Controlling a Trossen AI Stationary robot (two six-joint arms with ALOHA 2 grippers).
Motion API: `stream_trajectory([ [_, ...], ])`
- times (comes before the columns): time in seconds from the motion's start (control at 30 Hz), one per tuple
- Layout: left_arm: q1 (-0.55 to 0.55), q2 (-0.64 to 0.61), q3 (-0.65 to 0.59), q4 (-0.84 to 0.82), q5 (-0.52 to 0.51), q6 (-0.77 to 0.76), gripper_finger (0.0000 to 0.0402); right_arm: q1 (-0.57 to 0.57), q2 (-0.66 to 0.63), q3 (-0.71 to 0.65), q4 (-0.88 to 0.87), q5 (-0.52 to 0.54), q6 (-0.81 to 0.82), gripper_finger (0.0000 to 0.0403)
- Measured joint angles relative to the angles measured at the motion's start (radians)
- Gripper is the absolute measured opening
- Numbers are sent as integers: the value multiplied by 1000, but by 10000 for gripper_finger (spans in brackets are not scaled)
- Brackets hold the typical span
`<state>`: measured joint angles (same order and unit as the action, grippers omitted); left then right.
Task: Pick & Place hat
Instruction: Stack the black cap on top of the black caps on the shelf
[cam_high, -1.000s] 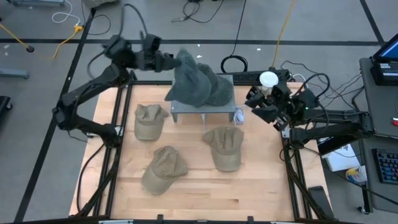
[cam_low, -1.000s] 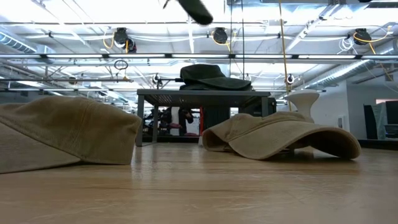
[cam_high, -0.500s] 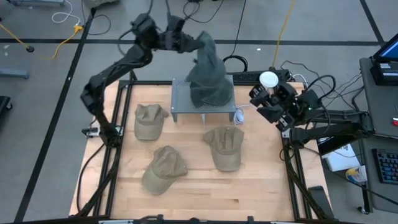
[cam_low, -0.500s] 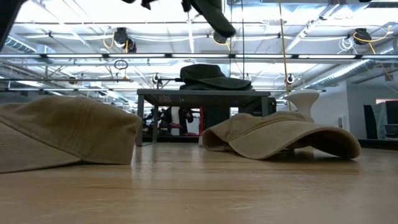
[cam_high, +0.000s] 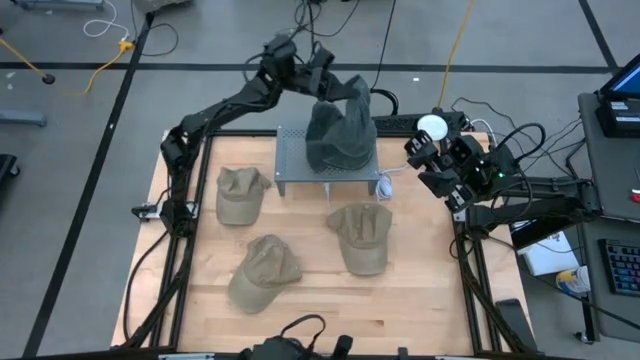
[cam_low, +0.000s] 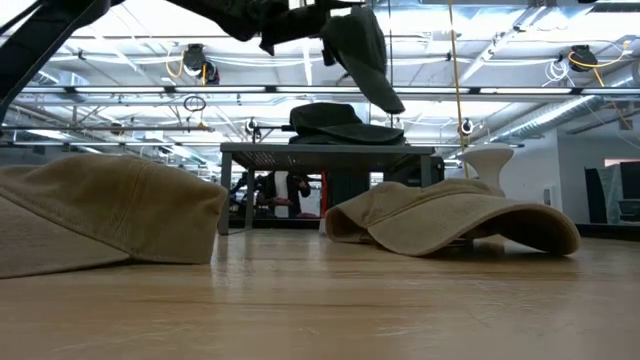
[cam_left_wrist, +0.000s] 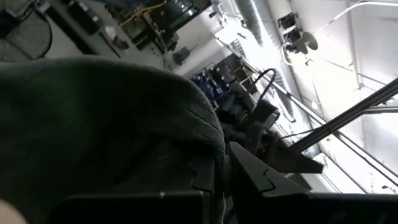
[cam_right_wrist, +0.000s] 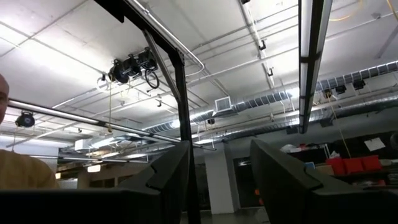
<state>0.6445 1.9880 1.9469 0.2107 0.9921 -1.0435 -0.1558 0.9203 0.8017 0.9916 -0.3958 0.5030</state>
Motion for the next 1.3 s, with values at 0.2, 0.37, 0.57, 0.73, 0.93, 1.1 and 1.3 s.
stream_trajectory([
  [0.2, 26, -1, 1, -127, 22, 81, 23, 0, 0, 0, 0, 1, 0, 167],
  [0.37, 64, -6, 0, -368, -17, 202, 23, 0, 0, 0, -1, 2, -1, 167],
  [0.57, 95, -6, 0, -585, -67, 346, 23, 0, 0, 0, -1, 2, -44, 167],
  [0.73, 126, -31, 0, -701, -140, 396, 23, 0, 0, 0, -3, 2, -44, 167],
  [0.93, 169, -75, 0, -799, -224, 414, 23, 0, 0, 0, -8, 2, -56, 167],
  [1.1, 173, -109, 0, -939, -336, 488, 23, 0, 0, 0, -32, 3, -98, 167],
  [1.3, 146, -109, 0, -1031, -391, 555, 23, 0, 0, 0, -54, 7, -136, 167],
])
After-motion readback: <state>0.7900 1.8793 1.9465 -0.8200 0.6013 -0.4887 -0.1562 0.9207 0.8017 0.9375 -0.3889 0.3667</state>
